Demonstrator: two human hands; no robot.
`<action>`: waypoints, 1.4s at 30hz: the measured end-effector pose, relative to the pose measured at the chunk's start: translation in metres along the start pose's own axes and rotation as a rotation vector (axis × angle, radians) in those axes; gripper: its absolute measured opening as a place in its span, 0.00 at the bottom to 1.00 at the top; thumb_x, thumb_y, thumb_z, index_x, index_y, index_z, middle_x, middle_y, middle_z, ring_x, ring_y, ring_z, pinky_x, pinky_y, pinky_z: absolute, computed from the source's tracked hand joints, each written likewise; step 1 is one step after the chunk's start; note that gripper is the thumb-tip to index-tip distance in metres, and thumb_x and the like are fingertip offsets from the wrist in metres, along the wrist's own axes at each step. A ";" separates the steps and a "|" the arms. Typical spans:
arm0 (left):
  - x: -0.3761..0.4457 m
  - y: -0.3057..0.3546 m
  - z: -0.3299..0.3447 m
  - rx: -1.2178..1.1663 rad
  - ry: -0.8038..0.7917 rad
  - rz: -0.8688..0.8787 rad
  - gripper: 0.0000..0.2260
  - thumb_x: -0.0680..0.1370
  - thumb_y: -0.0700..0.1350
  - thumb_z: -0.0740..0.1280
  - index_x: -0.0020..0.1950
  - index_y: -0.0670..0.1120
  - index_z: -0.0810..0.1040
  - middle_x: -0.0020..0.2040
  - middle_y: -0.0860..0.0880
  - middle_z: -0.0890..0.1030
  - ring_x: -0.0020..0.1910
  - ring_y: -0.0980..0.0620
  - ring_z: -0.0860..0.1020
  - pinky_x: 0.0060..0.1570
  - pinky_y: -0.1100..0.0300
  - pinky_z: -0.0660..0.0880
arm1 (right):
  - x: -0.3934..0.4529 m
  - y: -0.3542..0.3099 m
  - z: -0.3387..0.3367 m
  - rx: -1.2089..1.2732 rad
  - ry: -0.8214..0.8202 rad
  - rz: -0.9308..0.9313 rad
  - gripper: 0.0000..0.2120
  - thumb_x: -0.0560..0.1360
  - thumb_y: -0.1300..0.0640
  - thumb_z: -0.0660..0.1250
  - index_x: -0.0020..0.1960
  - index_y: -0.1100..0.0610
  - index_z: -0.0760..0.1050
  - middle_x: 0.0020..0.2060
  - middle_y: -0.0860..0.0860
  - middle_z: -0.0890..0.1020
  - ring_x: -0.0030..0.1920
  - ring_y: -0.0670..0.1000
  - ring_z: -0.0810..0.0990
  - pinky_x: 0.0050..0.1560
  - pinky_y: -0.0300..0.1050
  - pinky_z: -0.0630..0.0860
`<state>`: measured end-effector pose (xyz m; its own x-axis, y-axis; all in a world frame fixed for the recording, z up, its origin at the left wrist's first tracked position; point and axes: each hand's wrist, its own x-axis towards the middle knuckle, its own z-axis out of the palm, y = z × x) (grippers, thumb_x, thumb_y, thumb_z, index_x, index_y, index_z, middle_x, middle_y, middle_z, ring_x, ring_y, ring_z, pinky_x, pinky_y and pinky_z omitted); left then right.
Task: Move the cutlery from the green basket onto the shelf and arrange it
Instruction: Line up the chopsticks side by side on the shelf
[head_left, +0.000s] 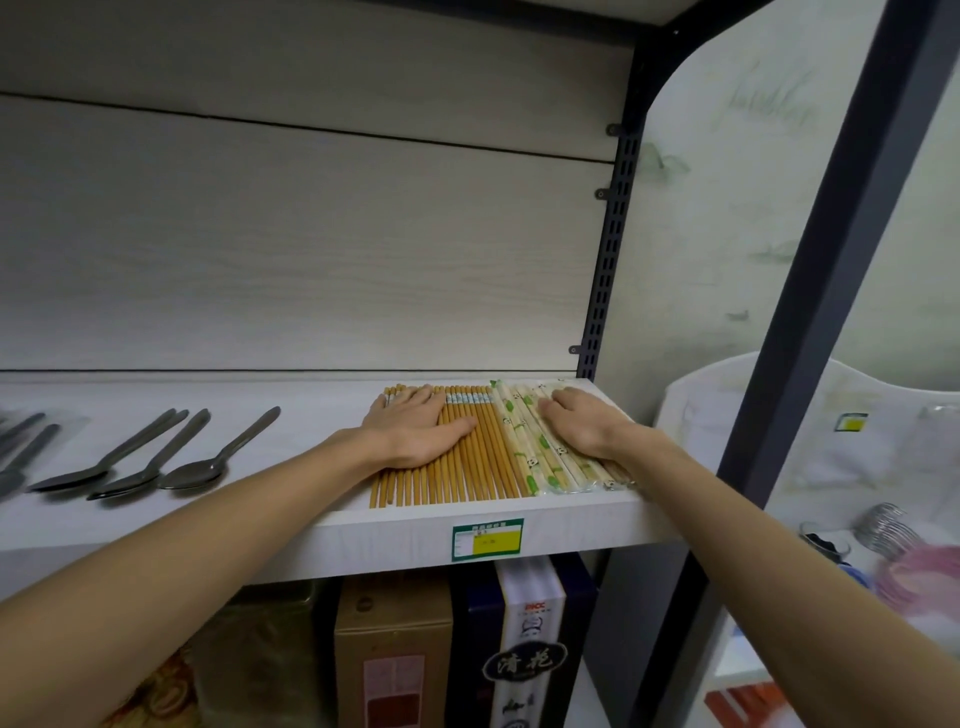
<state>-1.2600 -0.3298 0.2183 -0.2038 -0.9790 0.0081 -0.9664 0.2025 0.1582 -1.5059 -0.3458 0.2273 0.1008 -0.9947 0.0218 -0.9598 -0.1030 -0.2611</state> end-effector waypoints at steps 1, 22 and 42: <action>0.001 0.001 0.001 0.000 0.003 0.001 0.38 0.79 0.72 0.44 0.83 0.50 0.49 0.83 0.48 0.50 0.82 0.47 0.49 0.79 0.41 0.46 | 0.000 -0.002 0.002 0.013 0.012 0.003 0.31 0.84 0.40 0.44 0.76 0.59 0.66 0.76 0.57 0.67 0.75 0.58 0.66 0.75 0.58 0.60; -0.012 0.045 -0.011 0.037 -0.009 0.179 0.34 0.81 0.69 0.44 0.83 0.54 0.47 0.83 0.50 0.44 0.82 0.48 0.45 0.79 0.41 0.46 | -0.013 -0.008 0.003 -0.024 0.002 -0.106 0.27 0.86 0.43 0.44 0.82 0.52 0.55 0.81 0.53 0.57 0.81 0.55 0.54 0.79 0.56 0.52; -0.013 0.074 -0.010 0.167 -0.191 0.241 0.35 0.81 0.68 0.38 0.83 0.51 0.40 0.83 0.53 0.41 0.81 0.53 0.41 0.79 0.46 0.41 | -0.019 -0.006 0.002 -0.059 -0.049 -0.065 0.26 0.85 0.45 0.43 0.82 0.48 0.52 0.82 0.51 0.53 0.81 0.56 0.47 0.78 0.63 0.48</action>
<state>-1.3272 -0.3021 0.2396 -0.4395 -0.8836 -0.1615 -0.8960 0.4439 0.0100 -1.5013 -0.3264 0.2270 0.1751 -0.9845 -0.0111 -0.9644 -0.1692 -0.2034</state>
